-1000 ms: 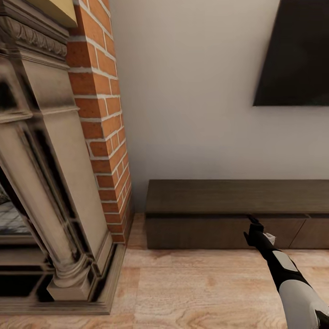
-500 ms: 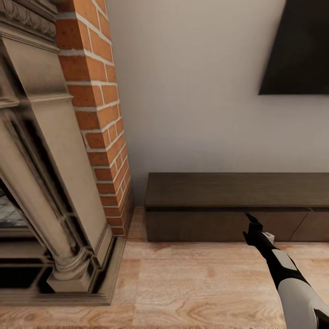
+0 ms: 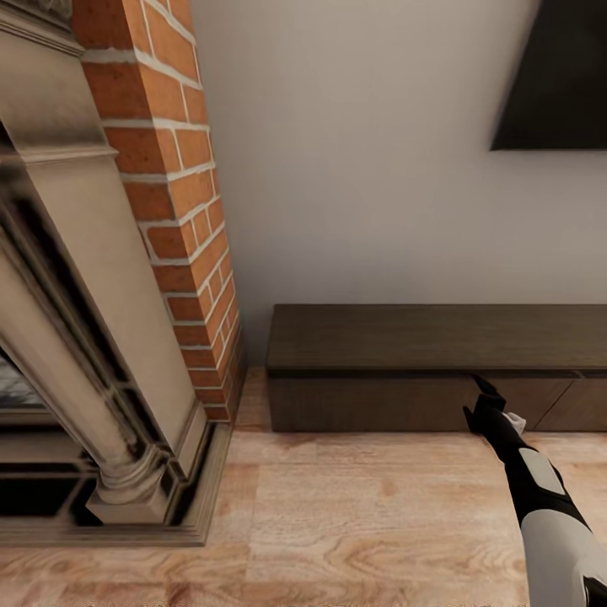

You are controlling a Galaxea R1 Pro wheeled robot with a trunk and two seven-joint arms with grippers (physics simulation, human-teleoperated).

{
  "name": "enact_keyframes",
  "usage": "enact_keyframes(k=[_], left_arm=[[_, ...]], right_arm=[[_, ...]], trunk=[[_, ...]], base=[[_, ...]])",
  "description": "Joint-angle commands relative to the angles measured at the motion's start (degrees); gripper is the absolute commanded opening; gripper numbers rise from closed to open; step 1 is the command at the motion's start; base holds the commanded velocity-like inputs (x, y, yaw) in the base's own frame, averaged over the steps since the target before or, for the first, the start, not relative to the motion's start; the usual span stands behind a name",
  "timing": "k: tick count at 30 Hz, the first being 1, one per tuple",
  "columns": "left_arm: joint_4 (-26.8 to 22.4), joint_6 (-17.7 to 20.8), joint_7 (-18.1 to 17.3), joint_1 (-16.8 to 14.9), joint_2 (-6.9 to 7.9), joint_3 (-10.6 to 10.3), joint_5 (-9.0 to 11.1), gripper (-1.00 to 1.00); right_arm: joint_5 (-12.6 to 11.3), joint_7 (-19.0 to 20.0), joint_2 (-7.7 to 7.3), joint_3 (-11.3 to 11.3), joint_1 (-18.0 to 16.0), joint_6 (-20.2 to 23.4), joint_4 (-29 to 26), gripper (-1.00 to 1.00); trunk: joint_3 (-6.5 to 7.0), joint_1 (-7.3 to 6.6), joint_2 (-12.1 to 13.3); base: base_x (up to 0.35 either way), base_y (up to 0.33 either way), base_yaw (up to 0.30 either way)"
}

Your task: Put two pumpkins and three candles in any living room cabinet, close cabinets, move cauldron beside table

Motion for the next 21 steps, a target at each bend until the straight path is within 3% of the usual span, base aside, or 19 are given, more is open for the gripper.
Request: enact_keyframes(k=[1,14,16,17,21], left_arm=[[-0.01,0.45,-0.02,-0.02,-0.03,0.1,0.32,1.0],[0.28,0.51,-0.15,-0.02,0.0,0.39,0.43,1.0],[0.27,0.52,-0.32,-0.02,0.08,1.47,0.59,1.0],[-0.22,0.64,-0.65,-0.02,0.2,3.57,0.79,1.0],[-2.54,1.27,-1.36,-0.04,0.42,7.92,1.1,1.0]], right_arm=[[-0.43,0.09,0.0,-0.26,-0.04,0.46,-0.03,1.0],[-0.91,0.14,-0.06,-0.25,-0.06,0.47,-0.13,1.0],[-0.9,0.15,-0.03,-0.2,-0.06,0.5,-0.17,1.0],[-0.9,0.18,-0.01,-0.12,-0.06,0.52,-0.19,1.0],[-0.91,0.2,0.0,-0.04,-0.06,0.54,-0.21,1.0]], trunk=[[-0.27,0.02,-0.04],[-3.15,0.35,-0.21],[-3.59,0.4,-0.24],[-3.81,0.43,-0.25],[-4.7,0.53,-0.3]], base=[[0.0,0.0,0.0],[0.0,0.0,0.0],[0.0,0.0,0.0],[0.0,0.0,0.0],[0.0,0.0,0.0]])
